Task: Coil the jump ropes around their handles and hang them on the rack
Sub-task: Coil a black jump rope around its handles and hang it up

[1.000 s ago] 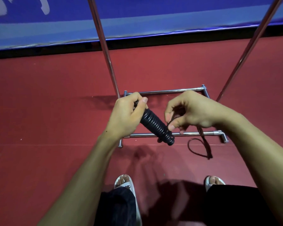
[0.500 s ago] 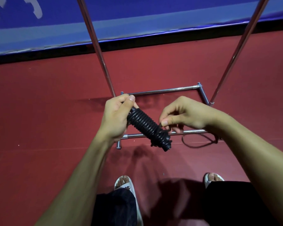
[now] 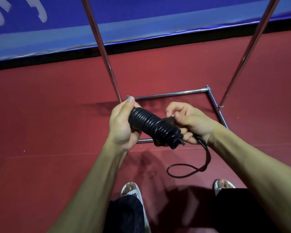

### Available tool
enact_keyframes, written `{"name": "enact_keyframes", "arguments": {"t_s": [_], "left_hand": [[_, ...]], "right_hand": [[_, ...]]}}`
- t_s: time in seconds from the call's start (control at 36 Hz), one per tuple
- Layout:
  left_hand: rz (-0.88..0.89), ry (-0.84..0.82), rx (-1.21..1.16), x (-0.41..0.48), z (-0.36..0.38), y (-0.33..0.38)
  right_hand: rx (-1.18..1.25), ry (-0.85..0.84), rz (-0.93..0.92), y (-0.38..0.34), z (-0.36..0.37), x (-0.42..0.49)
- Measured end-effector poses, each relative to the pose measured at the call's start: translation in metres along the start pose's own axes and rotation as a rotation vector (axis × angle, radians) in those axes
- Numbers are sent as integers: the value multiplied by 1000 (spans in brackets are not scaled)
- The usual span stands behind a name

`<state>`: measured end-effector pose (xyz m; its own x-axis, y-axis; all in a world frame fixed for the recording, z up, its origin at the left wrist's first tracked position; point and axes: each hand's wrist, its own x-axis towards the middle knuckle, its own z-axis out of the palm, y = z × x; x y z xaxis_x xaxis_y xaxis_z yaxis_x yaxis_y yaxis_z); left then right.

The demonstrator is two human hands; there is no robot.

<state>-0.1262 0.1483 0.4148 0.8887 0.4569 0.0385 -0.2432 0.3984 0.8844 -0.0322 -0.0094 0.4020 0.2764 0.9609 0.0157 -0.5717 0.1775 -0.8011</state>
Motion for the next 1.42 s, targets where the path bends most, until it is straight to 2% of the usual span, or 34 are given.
{"name": "enact_keyframes", "arguments": {"t_s": [0.08, 0.22, 0.36, 0.44, 0.53, 0.58, 0.72, 0.86, 0.97, 1.14, 1.42], "left_hand": [[10, -3, 1, -1, 1, 0], [35, 33, 31, -1, 1, 2], [49, 86, 29, 0, 2, 4], [89, 99, 125, 2, -2, 5], [101, 111, 165, 3, -5, 5], [105, 110, 157, 4, -6, 5], [113, 119, 135, 6, -11, 8], [131, 149, 128, 6, -16, 12], [133, 159, 130, 7, -17, 15], [124, 56, 167, 3, -12, 13], [89, 13, 132, -1, -5, 14]], "right_hand": [[-118, 35, -42, 5, -2, 0], [-580, 179, -77, 0, -4, -3], [-904, 186, -129, -14, 2, -8], [-1172, 209, -116, -19, 0, -9], [-1268, 220, -115, -19, -2, -10], [-1261, 218, -123, -16, 1, -9], [-961, 233, -170, -10, 7, -10], [-1015, 245, -287, -12, 13, -10], [-981, 255, -263, -9, 14, -10], [-924, 288, -220, -14, 17, -9], [-638, 354, -192, -16, 13, 1]]}}
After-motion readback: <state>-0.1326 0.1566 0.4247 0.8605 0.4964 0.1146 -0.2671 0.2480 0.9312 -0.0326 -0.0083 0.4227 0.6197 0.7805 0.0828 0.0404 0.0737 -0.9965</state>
